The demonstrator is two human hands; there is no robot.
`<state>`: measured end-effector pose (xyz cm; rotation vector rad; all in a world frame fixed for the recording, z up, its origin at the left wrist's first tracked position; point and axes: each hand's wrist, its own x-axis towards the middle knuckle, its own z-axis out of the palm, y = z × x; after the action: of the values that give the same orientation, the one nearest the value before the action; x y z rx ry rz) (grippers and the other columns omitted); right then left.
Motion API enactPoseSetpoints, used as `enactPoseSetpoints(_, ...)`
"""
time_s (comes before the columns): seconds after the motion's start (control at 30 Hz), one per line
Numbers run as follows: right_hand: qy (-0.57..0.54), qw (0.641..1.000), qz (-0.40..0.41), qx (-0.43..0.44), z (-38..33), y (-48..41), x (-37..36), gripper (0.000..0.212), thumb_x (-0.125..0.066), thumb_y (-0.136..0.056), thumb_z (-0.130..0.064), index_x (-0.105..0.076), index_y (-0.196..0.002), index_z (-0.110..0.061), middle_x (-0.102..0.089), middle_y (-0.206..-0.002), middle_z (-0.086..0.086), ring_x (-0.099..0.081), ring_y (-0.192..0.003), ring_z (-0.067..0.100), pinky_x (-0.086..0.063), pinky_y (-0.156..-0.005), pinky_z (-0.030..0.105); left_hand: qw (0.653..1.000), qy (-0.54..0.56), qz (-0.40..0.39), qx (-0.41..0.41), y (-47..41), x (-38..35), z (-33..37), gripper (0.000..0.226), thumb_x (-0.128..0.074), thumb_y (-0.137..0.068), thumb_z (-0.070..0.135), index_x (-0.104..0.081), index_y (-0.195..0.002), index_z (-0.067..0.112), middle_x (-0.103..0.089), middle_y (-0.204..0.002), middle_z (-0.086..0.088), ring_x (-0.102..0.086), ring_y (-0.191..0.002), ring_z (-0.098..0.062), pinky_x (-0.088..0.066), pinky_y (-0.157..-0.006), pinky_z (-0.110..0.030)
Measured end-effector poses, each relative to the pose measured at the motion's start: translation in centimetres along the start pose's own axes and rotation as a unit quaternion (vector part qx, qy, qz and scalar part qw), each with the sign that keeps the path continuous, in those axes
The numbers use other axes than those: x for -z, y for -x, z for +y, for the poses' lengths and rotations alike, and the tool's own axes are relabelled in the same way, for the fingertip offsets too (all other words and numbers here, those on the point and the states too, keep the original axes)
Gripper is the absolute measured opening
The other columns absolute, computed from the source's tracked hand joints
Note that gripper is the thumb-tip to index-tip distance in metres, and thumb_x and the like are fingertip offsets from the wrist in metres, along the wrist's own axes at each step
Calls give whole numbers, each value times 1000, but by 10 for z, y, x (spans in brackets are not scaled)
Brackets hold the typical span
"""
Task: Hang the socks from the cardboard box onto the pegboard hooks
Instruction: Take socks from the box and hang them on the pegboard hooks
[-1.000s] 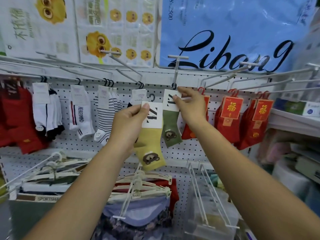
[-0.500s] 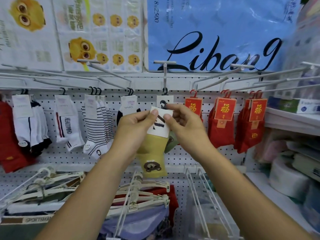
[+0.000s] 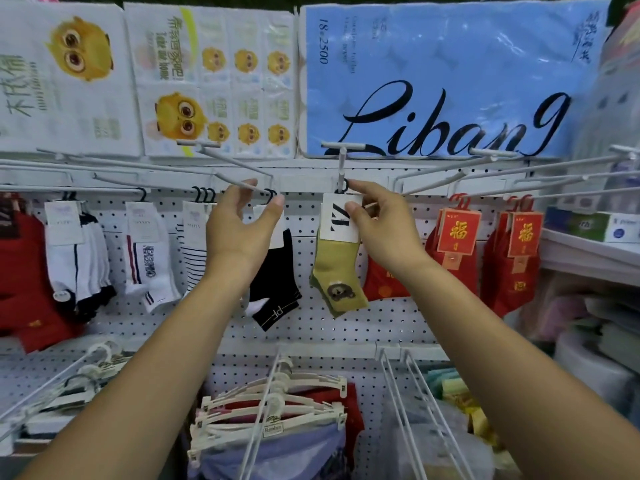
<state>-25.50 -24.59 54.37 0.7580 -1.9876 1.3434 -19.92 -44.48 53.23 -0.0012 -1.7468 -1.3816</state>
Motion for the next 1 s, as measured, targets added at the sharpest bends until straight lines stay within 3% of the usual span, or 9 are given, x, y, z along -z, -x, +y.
enactPoseSetpoints(0.13, 26, 1000, -4, -4, 11, -3, -7, 38, -61, -100, -19, -61, -138, -19, -62, -113, -1, -53, -74, -17, -41, -68, -1, 1000, 4, -22, -19, -3, 3, -4, 46, -75, -91, 35, -61, -134, 22, -62, -138, 4, -55, -131, -8, -38, -110, -24)
enactPoseSetpoints(0.23, 37, 999, 1, -5, 14, -5, -14, 38, -62, -99, -18, -61, -137, -18, -59, -113, -2, -55, -77, -6, -42, -71, 4, 999, -9, -36, -26, -3, 8, -7, 44, -74, -92, 34, -61, -133, 24, -62, -138, 6, -54, -130, -7, -38, -111, -25)
enactPoseSetpoints(0.37, 63, 998, 11, -6, 17, -8, -19, 39, -63, -98, -18, -61, -137, -17, -54, -97, -6, -52, -75, 2, -43, -80, 20, 998, -21, -50, -32, -4, 12, -9, 45, -74, -92, 32, -60, -135, 25, -62, -139, 4, -54, -132, -7, -39, -116, -31)
enactPoseSetpoints(0.5, 73, 997, 14, -15, 15, -3, -20, 42, -63, -98, -21, -59, -139, -17, -54, -112, 1, -56, -80, 4, -47, -82, 22, 996, -35, -70, -29, -2, 18, -4, 46, -73, -93, 31, -59, -136, 23, -60, -141, 4, -52, -134, -9, -39, -117, -36)
enactPoseSetpoints(0.67, 118, 992, 28, -34, 10, 18, -14, 52, -66, -96, -28, -52, -145, -17, -46, -121, -4, -54, -113, 16, -41, -101, 24, 995, -52, -84, -25, 17, 33, -5, 49, -69, -96, 26, -54, -142, 25, -62, -135, 12, -53, -130, -2, -43, -113, -37)
enactPoseSetpoints(0.77, 158, 985, 25, -61, 0, 41, -5, 51, -66, -96, -30, -53, -143, -16, -49, -135, 2, -49, -126, 17, -34, -101, 21, 992, -64, -102, -21, 37, 45, -6, 50, -68, -97, 26, -53, -144, 25, -62, -135, 13, -53, -129, -1, -42, -114, -37)
enactPoseSetpoints(0.9, 196, 978, 22, -62, -19, 94, 6, 39, -68, -95, -28, -63, -131, -15, -56, -125, 1, -54, -111, 13, -46, -99, 27, 983, -87, -153, -44, 75, 65, -4, 54, -68, -96, 29, -51, -147, 24, -60, -141, 12, -51, -130, -1, -39, -106, -22)
enactPoseSetpoints(1.0, 201, 976, 20, -78, -35, 147, 7, 33, -69, -94, -25, -67, -125, -16, -56, -115, -8, -52, -104, 4, -45, -94, 22, 976, -82, -198, -49, 109, 83, -5, 52, -68, -96, 33, -52, -145, 30, -58, -141, 16, -50, -128, 1, -36, -103, -19)
